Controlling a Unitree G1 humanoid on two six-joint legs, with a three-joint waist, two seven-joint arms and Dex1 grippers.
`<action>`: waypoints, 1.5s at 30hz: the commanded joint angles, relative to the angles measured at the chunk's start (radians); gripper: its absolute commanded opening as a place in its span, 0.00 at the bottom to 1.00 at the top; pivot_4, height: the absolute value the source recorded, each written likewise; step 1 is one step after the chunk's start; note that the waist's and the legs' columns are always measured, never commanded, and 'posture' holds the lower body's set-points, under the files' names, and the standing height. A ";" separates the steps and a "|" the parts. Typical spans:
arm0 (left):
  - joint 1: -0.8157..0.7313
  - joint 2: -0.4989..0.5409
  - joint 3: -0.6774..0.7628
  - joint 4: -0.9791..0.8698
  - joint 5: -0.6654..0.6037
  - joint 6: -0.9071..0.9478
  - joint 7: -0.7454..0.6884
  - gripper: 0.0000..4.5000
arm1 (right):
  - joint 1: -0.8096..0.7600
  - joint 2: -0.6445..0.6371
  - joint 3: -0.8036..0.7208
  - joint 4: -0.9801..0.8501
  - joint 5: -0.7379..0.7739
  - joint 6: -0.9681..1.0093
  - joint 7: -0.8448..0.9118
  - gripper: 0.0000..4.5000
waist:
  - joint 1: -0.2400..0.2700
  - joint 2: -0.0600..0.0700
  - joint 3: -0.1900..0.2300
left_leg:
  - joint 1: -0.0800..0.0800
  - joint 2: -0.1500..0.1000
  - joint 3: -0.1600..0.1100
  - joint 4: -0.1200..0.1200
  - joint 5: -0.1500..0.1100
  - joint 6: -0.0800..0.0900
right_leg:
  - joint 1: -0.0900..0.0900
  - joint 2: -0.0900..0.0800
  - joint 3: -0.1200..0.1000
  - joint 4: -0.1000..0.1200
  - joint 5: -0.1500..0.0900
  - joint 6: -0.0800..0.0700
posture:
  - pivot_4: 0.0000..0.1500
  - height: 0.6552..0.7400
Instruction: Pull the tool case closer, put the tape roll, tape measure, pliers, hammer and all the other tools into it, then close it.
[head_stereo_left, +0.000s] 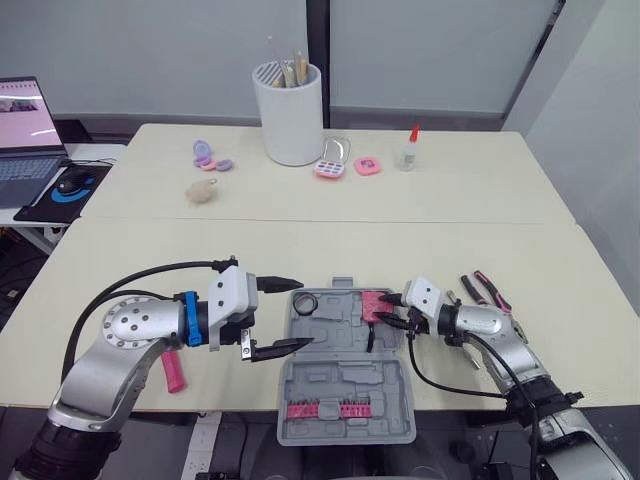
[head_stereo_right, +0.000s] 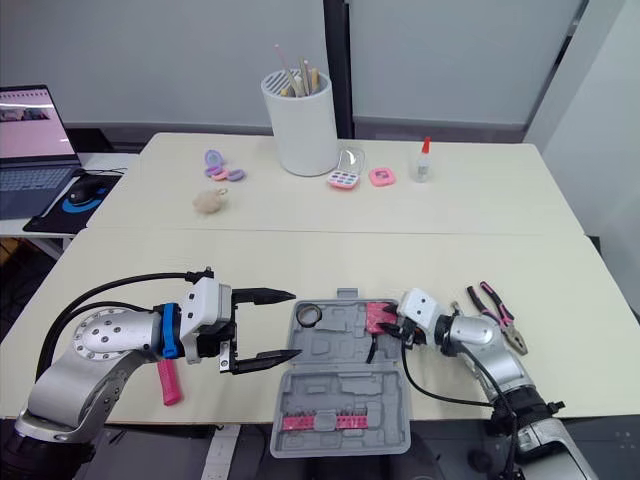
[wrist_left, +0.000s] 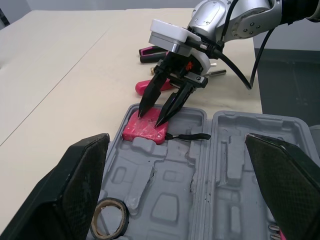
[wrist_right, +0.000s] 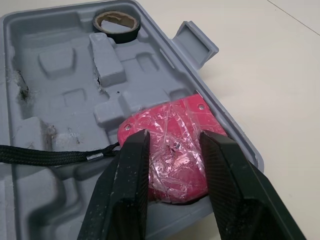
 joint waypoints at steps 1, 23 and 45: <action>0.013 0.002 0.022 -0.029 -0.006 -0.014 0.007 1.00 | 0.012 -0.014 0.002 0.076 -0.022 0.025 -0.003 0.38 | 0.000 0.000 -0.001 | 0.000 0.000 0.000 0.000 0.000 0.000 | 0.000 0.000 0.000 0.000 0.000 0.000 | 1.00 1.00; 0.263 0.252 0.539 0.217 -0.181 0.244 -0.103 1.00 | 0.025 -0.504 -0.319 -0.479 0.395 0.437 0.382 0.99 | -0.001 0.002 0.004 | -0.003 0.001 0.001 -0.002 0.000 0.000 | -0.004 -0.004 0.000 -0.001 -0.001 -0.001 | 1.00 1.00; 0.299 0.329 0.671 0.686 -0.032 0.113 -0.234 1.00 | 0.211 -0.666 -0.555 -0.209 0.379 0.355 0.407 0.99 | 0.000 0.002 0.004 | -0.003 0.000 0.004 -0.003 0.000 0.000 | -0.006 -0.007 -0.001 -0.001 -0.003 -0.004 | 1.00 1.00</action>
